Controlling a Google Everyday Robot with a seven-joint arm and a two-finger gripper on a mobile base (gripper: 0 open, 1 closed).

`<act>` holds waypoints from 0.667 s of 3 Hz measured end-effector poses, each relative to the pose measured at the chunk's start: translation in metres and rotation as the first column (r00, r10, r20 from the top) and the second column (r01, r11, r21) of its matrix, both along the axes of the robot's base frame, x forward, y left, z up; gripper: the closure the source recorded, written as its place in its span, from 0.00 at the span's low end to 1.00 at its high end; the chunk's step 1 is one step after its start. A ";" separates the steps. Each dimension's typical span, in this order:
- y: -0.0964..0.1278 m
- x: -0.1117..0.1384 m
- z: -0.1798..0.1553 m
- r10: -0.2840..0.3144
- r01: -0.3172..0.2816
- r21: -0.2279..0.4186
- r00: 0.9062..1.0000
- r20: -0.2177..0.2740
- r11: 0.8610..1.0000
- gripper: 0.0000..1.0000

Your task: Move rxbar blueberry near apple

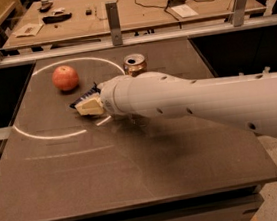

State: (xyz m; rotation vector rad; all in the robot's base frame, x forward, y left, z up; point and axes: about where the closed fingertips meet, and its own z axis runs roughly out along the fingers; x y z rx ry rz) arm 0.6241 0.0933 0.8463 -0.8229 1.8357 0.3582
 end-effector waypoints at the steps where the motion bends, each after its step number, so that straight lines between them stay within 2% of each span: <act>1: 0.011 0.002 0.003 0.007 -0.007 0.012 1.000 0.006 1.000 1.00; 2: 0.022 0.006 0.004 -0.006 0.005 0.036 1.000 0.020 0.999 1.00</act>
Offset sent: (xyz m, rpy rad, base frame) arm 0.0122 0.0400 0.0092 0.0674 -0.0445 -0.0361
